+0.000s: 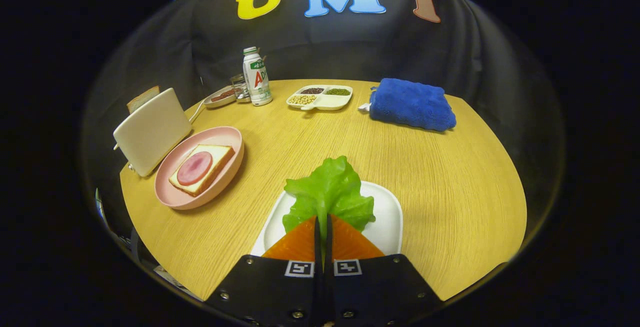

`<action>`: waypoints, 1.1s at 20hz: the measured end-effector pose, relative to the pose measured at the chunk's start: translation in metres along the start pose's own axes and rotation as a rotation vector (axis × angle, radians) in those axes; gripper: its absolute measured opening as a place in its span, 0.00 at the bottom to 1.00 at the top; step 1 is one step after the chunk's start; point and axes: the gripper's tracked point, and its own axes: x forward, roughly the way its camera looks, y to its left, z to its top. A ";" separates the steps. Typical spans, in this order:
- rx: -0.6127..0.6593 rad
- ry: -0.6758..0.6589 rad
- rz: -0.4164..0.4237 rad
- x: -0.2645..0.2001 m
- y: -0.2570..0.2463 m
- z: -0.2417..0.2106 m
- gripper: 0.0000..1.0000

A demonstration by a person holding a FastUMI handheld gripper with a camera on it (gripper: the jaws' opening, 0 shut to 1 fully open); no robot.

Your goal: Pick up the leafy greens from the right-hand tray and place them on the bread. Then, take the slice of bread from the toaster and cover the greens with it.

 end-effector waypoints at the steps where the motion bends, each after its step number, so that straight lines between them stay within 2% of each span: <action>1: 0.007 -0.009 0.009 -0.003 0.003 0.004 0.00; 6: -0.006 -0.071 0.042 -0.023 0.024 0.037 0.00; 12: -0.081 -0.101 0.108 -0.025 0.078 0.069 0.00; 22: -0.194 -0.063 0.233 0.025 0.183 0.087 0.00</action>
